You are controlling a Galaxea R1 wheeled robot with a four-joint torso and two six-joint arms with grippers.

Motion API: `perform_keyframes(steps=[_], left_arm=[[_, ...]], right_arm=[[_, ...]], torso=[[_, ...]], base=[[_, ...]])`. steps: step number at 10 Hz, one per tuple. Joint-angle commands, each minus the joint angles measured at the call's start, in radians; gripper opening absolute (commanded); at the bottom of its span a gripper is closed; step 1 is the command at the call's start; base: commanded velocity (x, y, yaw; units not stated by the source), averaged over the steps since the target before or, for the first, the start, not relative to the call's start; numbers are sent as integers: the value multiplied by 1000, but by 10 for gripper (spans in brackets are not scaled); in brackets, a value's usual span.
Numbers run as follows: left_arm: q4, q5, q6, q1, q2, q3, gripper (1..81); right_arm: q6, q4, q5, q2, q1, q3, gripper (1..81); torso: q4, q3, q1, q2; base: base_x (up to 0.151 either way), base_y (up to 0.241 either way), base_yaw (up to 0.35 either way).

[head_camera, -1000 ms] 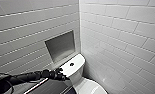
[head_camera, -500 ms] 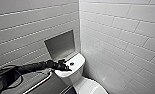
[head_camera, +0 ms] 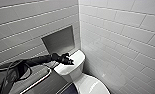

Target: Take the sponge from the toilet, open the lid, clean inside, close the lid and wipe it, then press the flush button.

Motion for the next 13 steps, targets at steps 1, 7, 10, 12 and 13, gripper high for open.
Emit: perform_keyframes(steps=[1,7,10,12,13], left_arm=[[-37,64,-1,-216,54,-101,10],[58,66,-1,-257,138,-321,10],[154,66,-1,-256,175,-430,10],[183,66,-1,-257,198,-479,10],[196,63,-1,-262,210,-496,10]], right_arm=[[-5,-21,-76,-22,-4,35,10],[-5,-21,-76,-17,-4,32,10],[-5,-21,-76,-16,-4,32,10],[-5,-21,-76,-16,1,36,10],[-5,-19,-76,-16,3,36,10]], torso=[[0,-46,0,0],[0,-37,1,2],[0,-38,1,2],[0,-73,1,2],[0,-78,1,2]], base=[[0,0,0],[0,0,0],[0,0,0],[0,0,0],[0,0,0]])
